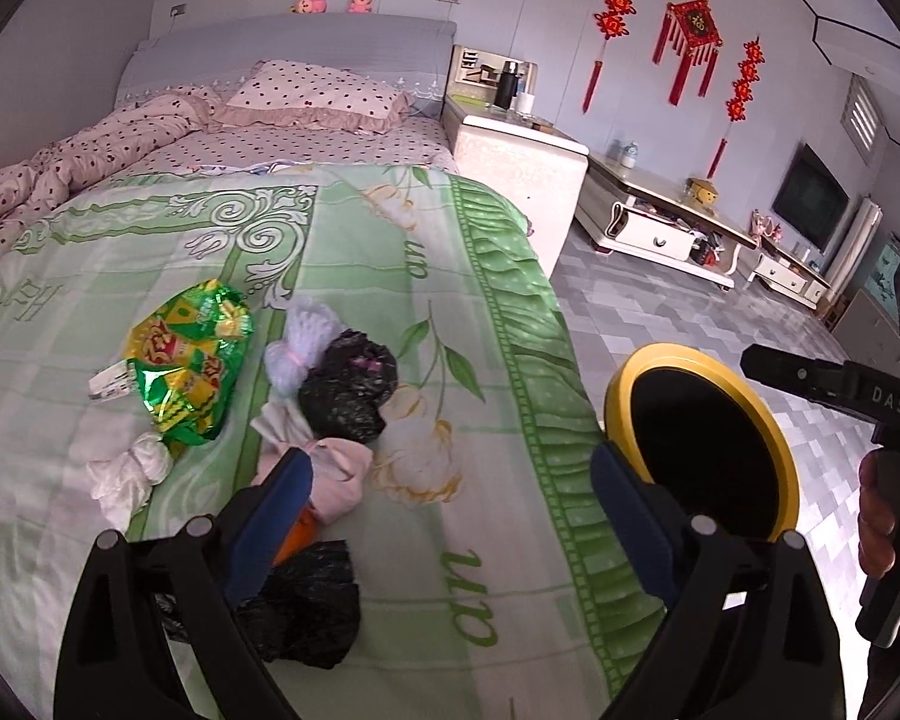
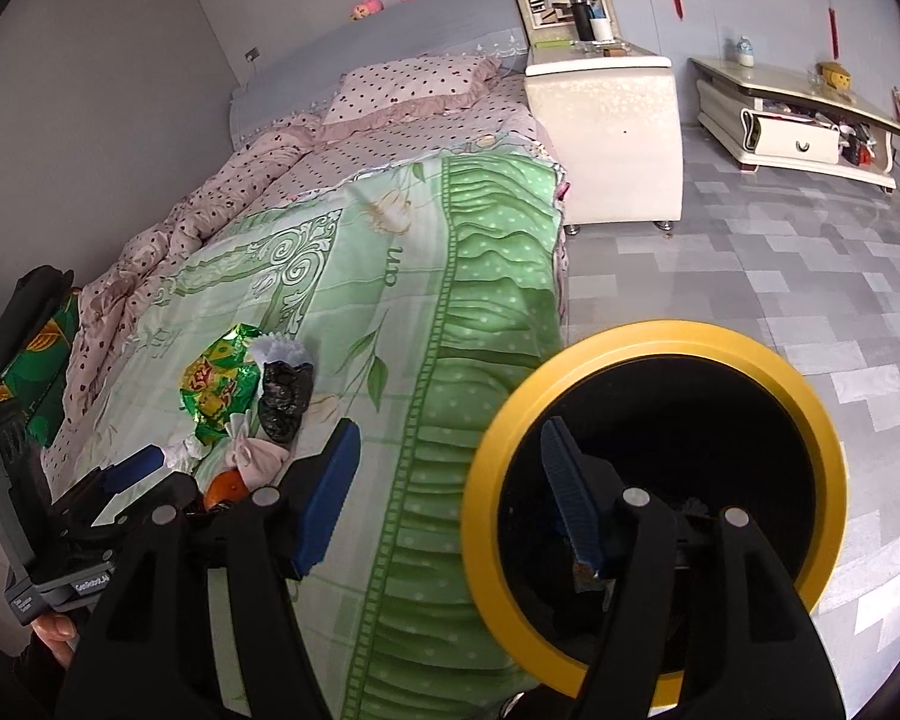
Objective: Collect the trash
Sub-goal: 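Open both tools above the bin and pull them back toward the bed, then grasp a black plastic bag with the left tool while the right tool grasps another black bag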
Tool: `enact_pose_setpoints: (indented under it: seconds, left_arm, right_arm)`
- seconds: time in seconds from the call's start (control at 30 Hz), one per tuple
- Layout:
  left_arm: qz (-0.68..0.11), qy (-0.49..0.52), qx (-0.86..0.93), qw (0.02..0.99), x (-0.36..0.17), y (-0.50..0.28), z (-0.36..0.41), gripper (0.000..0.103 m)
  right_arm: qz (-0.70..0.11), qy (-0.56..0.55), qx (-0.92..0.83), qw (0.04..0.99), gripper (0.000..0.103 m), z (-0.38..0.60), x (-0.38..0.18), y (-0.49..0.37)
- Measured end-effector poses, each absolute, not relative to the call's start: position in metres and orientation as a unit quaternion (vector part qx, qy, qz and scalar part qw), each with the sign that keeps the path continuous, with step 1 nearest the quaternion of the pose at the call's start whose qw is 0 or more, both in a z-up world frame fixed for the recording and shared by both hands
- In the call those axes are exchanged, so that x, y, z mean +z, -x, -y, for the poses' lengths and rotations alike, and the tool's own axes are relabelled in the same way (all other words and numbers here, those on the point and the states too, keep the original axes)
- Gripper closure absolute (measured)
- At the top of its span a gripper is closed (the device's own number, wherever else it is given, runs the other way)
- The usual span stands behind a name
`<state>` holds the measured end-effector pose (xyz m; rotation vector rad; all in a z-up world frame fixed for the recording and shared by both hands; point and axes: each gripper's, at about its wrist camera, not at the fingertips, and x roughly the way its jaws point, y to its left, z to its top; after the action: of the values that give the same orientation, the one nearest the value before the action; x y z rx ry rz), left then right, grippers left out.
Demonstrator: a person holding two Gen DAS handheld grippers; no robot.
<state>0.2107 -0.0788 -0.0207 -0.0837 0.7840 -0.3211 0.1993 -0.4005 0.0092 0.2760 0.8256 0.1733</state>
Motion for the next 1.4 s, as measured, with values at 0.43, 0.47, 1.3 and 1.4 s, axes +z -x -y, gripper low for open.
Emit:
enact_pose_setpoints:
  seconds: [0.43, 0.47, 1.3, 1.4]
  left_arm:
    - [-0.391, 0.044, -0.099, 0.914, -0.032, -0.202, 0.005, 0.013]
    - [-0.393, 0.045, -0.098, 0.913, -0.034, -0.201, 0.002, 0.013]
    - [-0.44, 0.086, -0.073, 0.891, -0.102, -0.206, -0.054, 0.013]
    - [-0.443, 0.088, -0.077, 0.889, -0.107, -0.209, -0.051, 0.013]
  right_arm:
    - [-0.419, -0.106, 0.139, 0.891, 0.043, 0.31, 0.008, -0.239]
    - [-0.421, -0.103, 0.142, 0.89, 0.043, 0.303, 0.006, -0.242]
    - [-0.499, -0.068, 0.142, 0.852, 0.049, 0.208, -0.074, -0.333]
    - [-0.504, -0.066, 0.14, 0.85, 0.049, 0.202, -0.082, -0.339]
